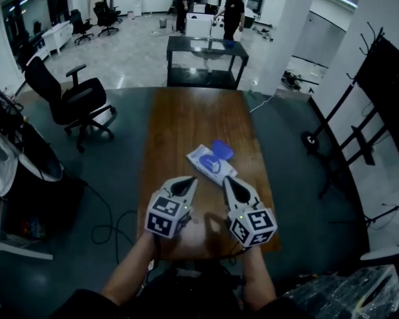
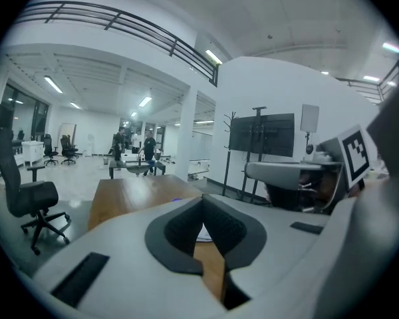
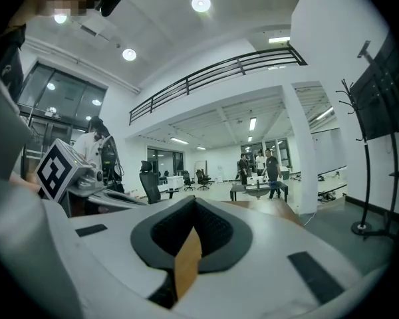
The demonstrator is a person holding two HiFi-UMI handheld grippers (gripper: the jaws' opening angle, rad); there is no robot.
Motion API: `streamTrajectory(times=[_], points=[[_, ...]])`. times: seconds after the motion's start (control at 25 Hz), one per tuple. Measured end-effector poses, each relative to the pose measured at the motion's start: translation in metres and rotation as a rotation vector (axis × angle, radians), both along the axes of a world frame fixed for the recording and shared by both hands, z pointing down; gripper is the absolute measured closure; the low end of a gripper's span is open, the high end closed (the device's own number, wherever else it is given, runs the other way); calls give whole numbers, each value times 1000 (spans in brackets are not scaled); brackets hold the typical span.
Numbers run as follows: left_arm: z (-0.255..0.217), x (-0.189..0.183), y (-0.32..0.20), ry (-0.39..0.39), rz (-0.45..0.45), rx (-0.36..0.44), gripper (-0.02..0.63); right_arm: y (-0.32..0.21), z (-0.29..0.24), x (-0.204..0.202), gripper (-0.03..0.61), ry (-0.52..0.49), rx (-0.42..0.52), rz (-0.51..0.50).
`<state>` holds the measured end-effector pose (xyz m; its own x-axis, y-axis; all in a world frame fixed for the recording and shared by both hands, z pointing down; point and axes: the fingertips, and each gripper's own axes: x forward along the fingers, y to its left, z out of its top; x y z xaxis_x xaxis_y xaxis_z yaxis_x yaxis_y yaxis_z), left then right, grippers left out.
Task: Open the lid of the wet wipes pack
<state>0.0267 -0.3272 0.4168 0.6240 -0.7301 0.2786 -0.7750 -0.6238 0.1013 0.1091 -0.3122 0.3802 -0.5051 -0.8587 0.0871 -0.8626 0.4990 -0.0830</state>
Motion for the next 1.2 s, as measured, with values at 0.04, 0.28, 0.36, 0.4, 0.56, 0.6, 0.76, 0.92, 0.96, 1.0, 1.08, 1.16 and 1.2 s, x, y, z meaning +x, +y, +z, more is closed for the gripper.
streamTrajectory(times=[0.04, 0.28, 0.36, 0.4, 0.56, 0.6, 0.76, 0.92, 0.96, 1.0, 1.08, 1.16, 1.2], points=[[-3, -1, 6, -1, 6, 8, 607, 7, -2, -2, 569, -3, 4, -1], [-21, -3, 29, 5, 29, 45, 607, 32, -14, -7, 569, 0, 26, -2], [-23, -3, 33, 5, 34, 51, 607, 36, -17, -8, 569, 2, 30, -8], [-24, -3, 35, 4, 35, 54, 607, 38, -19, -9, 569, 3, 34, -9], [-28, -5, 40, 7, 42, 61, 607, 44, -29, -12, 571, 12, 41, 9], [-29, -5, 42, 9, 44, 62, 607, 45, -30, -13, 571, 12, 41, 11], [-31, -5, 44, 17, 48, 66, 607, 46, -33, -16, 569, 6, 50, -1], [-31, -5, 45, 17, 52, 68, 607, 46, -35, -17, 569, 7, 57, 1], [-31, -5, 46, 16, 53, 69, 607, 47, -36, -17, 569, 8, 59, 2], [-31, -4, 47, 15, 53, 69, 607, 48, -37, -17, 569, 9, 61, 2], [-32, -3, 49, 15, 53, 71, 607, 49, -38, -15, 569, 13, 64, 4], [-34, -2, 49, 16, 53, 73, 607, 50, -40, -14, 569, 14, 65, 6], [-34, -2, 49, 16, 53, 73, 607, 50, -40, -14, 569, 14, 66, 5]])
